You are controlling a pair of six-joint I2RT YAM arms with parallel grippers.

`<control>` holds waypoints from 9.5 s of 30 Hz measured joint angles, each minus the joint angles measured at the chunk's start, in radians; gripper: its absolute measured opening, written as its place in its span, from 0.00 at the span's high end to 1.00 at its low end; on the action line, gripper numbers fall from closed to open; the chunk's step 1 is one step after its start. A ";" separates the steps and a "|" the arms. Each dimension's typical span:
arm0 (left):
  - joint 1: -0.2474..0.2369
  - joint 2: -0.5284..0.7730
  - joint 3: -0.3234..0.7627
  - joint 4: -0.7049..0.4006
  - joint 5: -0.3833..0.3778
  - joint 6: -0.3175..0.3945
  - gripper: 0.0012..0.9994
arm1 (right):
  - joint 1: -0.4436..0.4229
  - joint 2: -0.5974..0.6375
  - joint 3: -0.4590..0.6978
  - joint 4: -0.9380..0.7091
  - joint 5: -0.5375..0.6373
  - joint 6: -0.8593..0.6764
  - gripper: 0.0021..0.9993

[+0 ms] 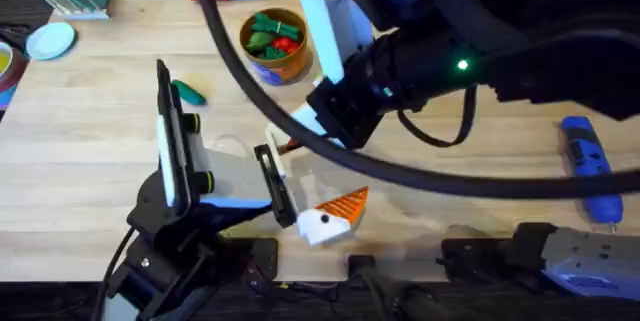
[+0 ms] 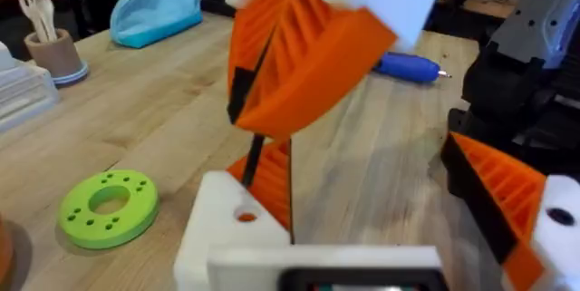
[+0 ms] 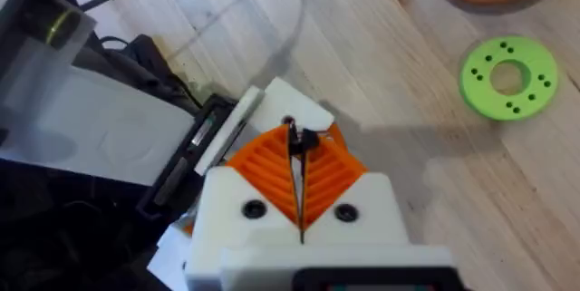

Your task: Pick up the gripper from the table and insert it into the empty holder that is missing its gripper. Then pick up a screw, insert it into the mounting hole, and use the screwdriver to tighten it. Finally, clean up the table by picking up the vegetable and placing it into the bucket.

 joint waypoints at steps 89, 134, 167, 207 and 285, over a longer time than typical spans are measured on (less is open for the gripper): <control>0.000 0.000 0.000 0.000 0.000 0.000 0.01 | -0.353 -0.470 0.010 -0.409 -0.008 -0.062 0.02; 0.000 0.000 0.000 0.001 0.000 0.006 0.99 | -0.382 -0.622 -0.070 -0.482 -0.064 -0.168 0.02; 0.000 0.000 0.000 0.000 0.000 0.006 0.99 | -1.345 -0.248 -0.172 -0.300 0.440 -0.130 0.02; 0.000 0.000 0.000 0.000 -0.002 0.006 0.99 | -1.646 0.384 -0.211 -0.149 0.362 -0.693 0.02; 0.000 0.000 0.000 0.000 -0.004 0.006 0.99 | -1.433 -0.746 -0.568 0.660 -0.469 0.049 0.85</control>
